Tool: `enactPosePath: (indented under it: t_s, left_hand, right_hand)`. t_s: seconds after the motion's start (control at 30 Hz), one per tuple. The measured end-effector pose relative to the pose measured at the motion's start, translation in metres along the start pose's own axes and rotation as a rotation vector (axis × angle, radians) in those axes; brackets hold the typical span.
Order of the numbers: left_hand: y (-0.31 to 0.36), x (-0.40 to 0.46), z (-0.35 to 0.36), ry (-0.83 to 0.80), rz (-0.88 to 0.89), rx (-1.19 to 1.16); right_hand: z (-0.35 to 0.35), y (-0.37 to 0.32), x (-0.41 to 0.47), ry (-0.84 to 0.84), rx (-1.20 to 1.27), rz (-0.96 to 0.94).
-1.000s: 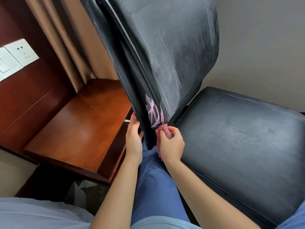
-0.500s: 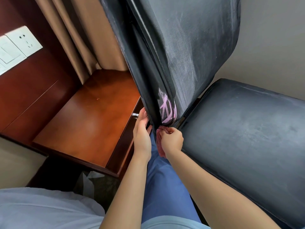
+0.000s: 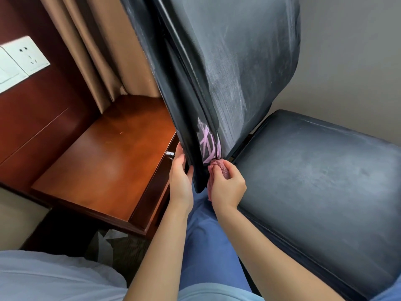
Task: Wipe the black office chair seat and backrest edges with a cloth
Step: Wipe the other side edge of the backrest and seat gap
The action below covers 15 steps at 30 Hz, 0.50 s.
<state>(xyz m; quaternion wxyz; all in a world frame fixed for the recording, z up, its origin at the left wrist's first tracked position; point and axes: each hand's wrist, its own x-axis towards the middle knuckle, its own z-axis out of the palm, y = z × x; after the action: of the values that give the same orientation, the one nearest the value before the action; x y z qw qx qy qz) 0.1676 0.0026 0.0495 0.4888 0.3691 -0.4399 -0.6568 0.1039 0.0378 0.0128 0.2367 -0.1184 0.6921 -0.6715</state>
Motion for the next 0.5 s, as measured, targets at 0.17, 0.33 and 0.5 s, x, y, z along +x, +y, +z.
enactPosePath:
  t_s: [0.17, 0.33, 0.5]
  left_hand:
    - [0.002, -0.003, 0.004, 0.01, -0.028, 0.005]
    - [0.005, -0.004, 0.011, 0.051, -0.076, -0.07]
    - [0.008, -0.007, 0.017, 0.073, -0.05, -0.049]
  right_hand:
    - [-0.006, -0.016, 0.001, 0.008, 0.052, -0.135]
    - [-0.005, -0.039, 0.009, 0.062, 0.004, -0.505]
    - [-0.005, -0.029, 0.025, 0.062, -0.227, -0.694]
